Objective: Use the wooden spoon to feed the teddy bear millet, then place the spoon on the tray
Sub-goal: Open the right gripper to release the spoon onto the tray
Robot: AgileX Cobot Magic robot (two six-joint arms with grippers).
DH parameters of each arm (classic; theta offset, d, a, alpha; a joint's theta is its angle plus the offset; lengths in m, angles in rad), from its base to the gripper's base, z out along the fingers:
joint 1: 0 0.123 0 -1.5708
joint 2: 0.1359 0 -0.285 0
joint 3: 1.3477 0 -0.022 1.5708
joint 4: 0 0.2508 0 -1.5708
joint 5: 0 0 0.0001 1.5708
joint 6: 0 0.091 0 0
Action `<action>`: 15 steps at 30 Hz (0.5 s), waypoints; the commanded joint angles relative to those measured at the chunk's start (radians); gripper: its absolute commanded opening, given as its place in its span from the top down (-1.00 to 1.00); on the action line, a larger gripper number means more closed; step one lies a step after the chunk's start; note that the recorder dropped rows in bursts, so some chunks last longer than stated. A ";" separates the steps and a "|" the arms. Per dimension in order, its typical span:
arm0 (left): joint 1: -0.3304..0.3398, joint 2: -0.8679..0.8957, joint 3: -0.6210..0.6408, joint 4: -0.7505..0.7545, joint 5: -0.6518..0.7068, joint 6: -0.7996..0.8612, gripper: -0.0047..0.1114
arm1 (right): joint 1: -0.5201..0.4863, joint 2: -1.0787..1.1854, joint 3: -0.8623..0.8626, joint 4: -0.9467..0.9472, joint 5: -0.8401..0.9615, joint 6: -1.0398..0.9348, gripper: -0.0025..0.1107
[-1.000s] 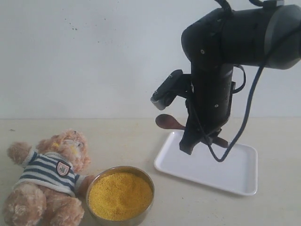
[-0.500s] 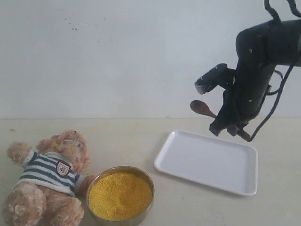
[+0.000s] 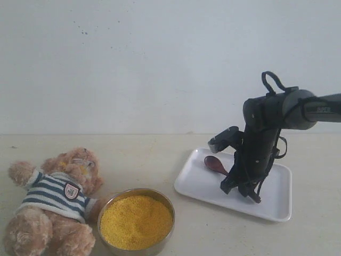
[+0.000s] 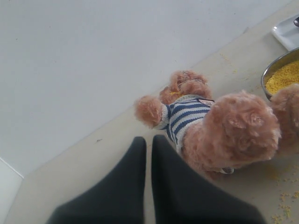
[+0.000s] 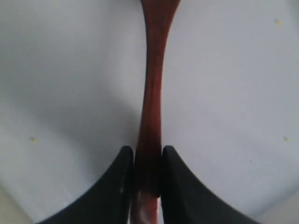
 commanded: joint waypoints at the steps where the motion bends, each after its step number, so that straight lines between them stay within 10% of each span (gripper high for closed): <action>1: -0.003 -0.003 0.003 0.000 0.001 -0.006 0.85 | -0.003 0.031 -0.010 -0.002 -0.018 -0.011 0.96; 7: -0.003 -0.003 0.003 0.000 0.001 -0.006 0.85 | -0.003 0.032 -0.010 -0.002 -0.028 0.019 0.88; 15: -0.003 -0.003 0.003 0.000 0.001 -0.006 0.85 | -0.003 0.032 -0.010 -0.002 -0.015 0.040 0.23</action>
